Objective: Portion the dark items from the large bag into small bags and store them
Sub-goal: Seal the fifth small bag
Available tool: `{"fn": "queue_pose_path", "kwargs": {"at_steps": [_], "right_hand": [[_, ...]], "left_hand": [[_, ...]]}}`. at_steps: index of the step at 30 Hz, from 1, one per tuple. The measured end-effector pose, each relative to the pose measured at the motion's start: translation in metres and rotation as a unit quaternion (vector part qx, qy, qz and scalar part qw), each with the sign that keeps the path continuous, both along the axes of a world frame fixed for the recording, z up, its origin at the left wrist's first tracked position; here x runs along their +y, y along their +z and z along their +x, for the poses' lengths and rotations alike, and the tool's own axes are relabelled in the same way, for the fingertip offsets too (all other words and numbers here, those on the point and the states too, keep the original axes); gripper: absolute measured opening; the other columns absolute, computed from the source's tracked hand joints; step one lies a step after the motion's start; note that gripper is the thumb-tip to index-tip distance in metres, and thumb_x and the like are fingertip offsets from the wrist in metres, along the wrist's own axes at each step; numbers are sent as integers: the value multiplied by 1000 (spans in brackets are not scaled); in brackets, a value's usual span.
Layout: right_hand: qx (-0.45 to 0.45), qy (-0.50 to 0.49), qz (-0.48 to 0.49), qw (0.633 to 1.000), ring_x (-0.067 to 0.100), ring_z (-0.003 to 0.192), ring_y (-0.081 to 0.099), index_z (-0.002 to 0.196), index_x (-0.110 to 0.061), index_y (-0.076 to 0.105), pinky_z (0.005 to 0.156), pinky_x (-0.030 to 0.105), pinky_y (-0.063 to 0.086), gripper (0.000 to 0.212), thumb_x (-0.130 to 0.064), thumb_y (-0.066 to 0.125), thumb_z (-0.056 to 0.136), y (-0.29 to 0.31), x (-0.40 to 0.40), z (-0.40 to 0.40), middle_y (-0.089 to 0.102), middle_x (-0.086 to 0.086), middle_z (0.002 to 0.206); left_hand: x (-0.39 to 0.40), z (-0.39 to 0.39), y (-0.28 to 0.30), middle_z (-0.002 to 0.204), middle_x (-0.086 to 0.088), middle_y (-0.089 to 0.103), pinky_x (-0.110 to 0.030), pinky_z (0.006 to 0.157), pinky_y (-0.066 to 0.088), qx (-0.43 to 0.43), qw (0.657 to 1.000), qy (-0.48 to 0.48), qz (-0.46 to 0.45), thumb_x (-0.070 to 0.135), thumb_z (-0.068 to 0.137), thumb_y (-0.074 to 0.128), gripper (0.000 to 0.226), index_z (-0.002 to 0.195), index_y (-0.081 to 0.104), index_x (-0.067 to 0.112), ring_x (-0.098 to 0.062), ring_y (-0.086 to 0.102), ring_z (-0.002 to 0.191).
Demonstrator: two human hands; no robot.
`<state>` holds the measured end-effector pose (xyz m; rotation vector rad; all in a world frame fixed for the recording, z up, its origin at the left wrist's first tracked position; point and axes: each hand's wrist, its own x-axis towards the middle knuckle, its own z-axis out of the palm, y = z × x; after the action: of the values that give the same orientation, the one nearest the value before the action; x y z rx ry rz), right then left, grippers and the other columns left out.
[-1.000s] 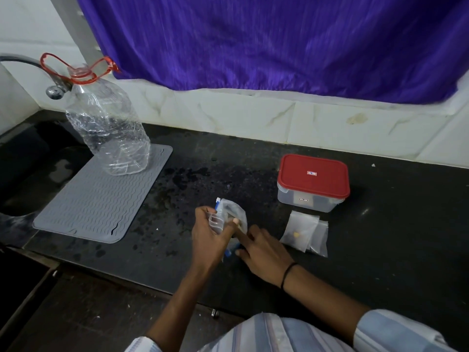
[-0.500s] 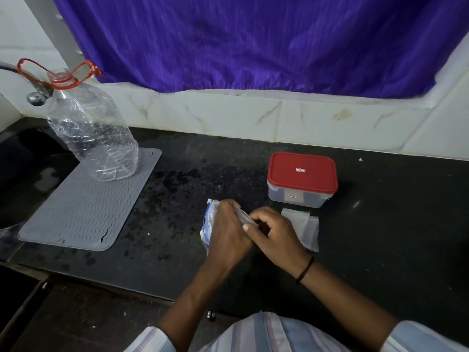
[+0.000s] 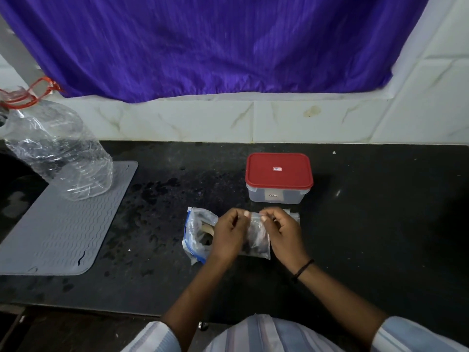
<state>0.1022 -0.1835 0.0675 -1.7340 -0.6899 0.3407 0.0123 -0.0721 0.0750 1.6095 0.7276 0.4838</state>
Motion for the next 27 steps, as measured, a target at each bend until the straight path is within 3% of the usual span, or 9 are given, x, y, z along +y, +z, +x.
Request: {"fn": "queue_pose_path", "kwargs": {"at_steps": [6,10,12,15,18,20,23,27], "right_hand": [[2,-50,-53,997,11,90,64,105,-15,66,79,27,51,14,-13,55,96,-16,-2,33,68,-5,96],[-11,-74,-131,989,7,77,60,89,-17,62,63,9,41,9,-12,57,93,-25,-2,55,65,-5,84],[-24,-79,-157,984,9,75,60,82,-17,62,60,8,39,12,-9,59,91,-30,-1,63,65,-3,80],[-49,-79,-200,975,13,75,60,74,-18,60,60,14,42,18,-7,61,88,-36,3,72,64,-3,78],[-67,-89,-247,963,20,77,60,77,-18,57,67,32,52,14,-14,61,89,-38,8,77,63,1,82],[-92,-85,-293,948,24,81,60,83,-15,58,70,35,52,7,-18,61,89,-38,8,78,63,3,88],[-109,-77,-321,938,24,85,59,84,-18,53,68,32,47,11,-23,61,90,-41,7,80,60,3,93],[-112,-82,-294,946,22,88,57,95,-17,55,71,33,48,13,-29,60,92,-42,2,77,54,3,104]], "left_hand": [[2,40,-12,53,8,54,-25,48,42,25,999,23,-16,28,97,65,35,63,59,20,-6,47,49],[3,61,-19,58,4,54,-15,44,40,101,995,19,-15,23,99,60,35,65,60,12,-5,47,51],[7,69,-28,68,-3,64,-19,53,47,141,990,12,-14,23,98,58,30,76,67,5,-9,54,62],[10,78,-39,82,-8,73,-35,73,56,187,982,16,7,25,95,60,26,80,72,8,-12,59,71],[12,82,-45,66,-1,63,-32,64,47,243,967,13,77,29,94,61,34,63,62,15,-14,56,66],[12,83,-46,66,3,60,-26,63,43,261,960,8,99,34,93,62,37,60,58,19,-15,57,66],[11,86,-49,84,-1,71,-28,69,47,272,956,-8,115,39,93,61,27,72,65,22,-20,66,79],[12,81,-49,98,-2,69,-28,73,43,267,951,-4,156,34,96,58,21,97,68,16,-21,65,92]]}}
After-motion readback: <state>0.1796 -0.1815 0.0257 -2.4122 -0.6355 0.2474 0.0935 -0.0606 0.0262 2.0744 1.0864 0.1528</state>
